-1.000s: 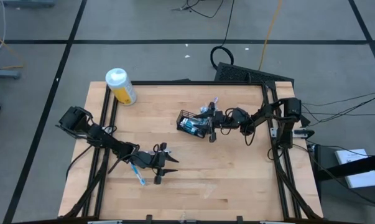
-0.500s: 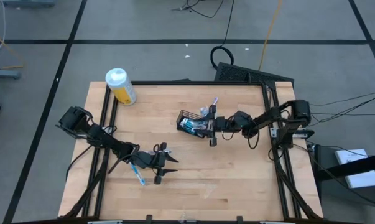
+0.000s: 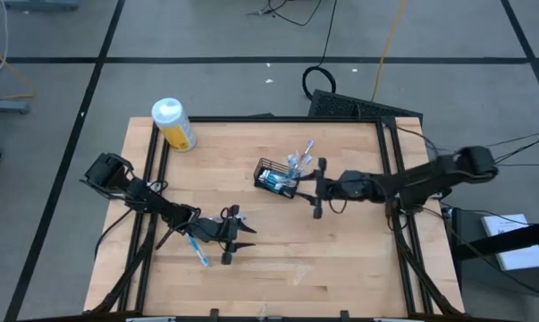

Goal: Pick & Place toothbrushing station
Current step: Put the purple toothbrush into the wire organizer

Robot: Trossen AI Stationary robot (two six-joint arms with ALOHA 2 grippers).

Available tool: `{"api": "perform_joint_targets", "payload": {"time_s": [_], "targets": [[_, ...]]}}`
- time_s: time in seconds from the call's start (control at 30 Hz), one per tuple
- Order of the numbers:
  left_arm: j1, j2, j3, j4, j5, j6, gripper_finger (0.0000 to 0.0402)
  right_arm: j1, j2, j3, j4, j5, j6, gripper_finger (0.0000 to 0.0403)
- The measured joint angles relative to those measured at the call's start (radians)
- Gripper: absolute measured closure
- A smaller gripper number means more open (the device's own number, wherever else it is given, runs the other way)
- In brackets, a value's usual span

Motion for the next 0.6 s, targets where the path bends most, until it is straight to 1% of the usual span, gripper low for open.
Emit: {"api": "perform_joint_targets", "payload": {"time_s": [0.07, 0.17, 0.37, 0.43, 0.53, 0.6], "targets": [[0.005, 0.000, 0.000, 0.000, 0.000, -0.001, 0.0220, 0.014, -0.050, 0.000, -0.104, -0.001, 0.077, 0.0228], [0.012, 0.000, 0.000, 0.000, -0.001, -0.015, 0.0220, 0.039, -0.097, 0.000, -0.212, -0.001, 0.145, 0.0229], [0.013, -0.001, 0.000, -0.011, -0.002, -0.030, 0.0220, 0.105, -0.103, 0.000, -0.343, -0.002, 0.232, 0.0245], [0.011, -0.005, 0.000, -0.026, 0.002, -0.035, 0.0220, 0.131, -0.103, 0.000, -0.386, -0.003, 0.312, 0.0251], [0.000, -0.046, 0.008, -0.133, 0.009, -0.084, 0.0220, 0.174, -0.103, 0.000, -0.431, -0.003, 0.435, 0.0258], [-0.012, -0.089, 0.022, -0.278, 0.009, -0.137, 0.0220, 0.212, -0.103, 0.000, -0.453, -0.002, 0.444, 0.0260]]}}
